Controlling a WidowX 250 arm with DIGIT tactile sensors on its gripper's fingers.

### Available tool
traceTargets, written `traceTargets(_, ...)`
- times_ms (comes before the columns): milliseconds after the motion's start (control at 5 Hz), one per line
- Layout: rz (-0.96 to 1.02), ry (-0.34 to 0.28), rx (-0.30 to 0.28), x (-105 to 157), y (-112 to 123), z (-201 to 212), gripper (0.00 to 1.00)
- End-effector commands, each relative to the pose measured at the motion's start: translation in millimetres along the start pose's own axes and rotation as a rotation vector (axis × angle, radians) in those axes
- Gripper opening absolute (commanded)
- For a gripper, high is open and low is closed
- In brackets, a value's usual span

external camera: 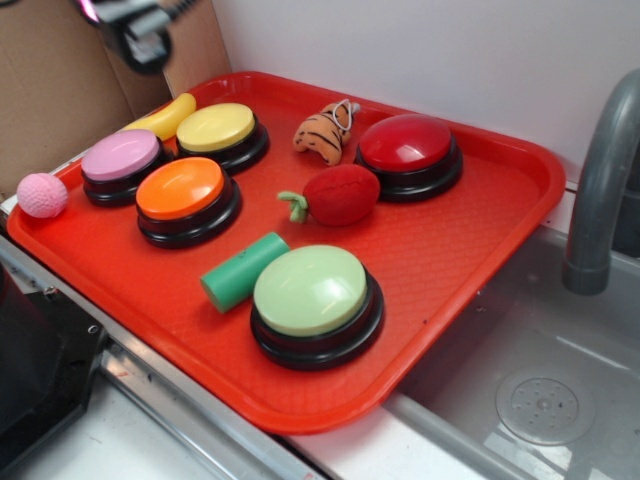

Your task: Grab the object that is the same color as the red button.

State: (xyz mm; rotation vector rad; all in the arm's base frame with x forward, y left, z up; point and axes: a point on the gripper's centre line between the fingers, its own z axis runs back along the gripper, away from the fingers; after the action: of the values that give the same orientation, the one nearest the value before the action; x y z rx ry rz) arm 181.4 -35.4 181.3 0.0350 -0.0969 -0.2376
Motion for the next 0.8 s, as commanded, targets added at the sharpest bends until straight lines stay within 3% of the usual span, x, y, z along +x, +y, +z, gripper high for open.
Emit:
traceTargets(0,-0.121,-0.085,0.007,40.5,-12.7,-47.7,1.0)
traceTargets(200,-0.132,-0.124,-0.027,59.7,-20.3,-78.3,1.0)
traceTargets(600,-0.086,-0.075,-0.094,84.6,-24.6,-135.0,1.0)
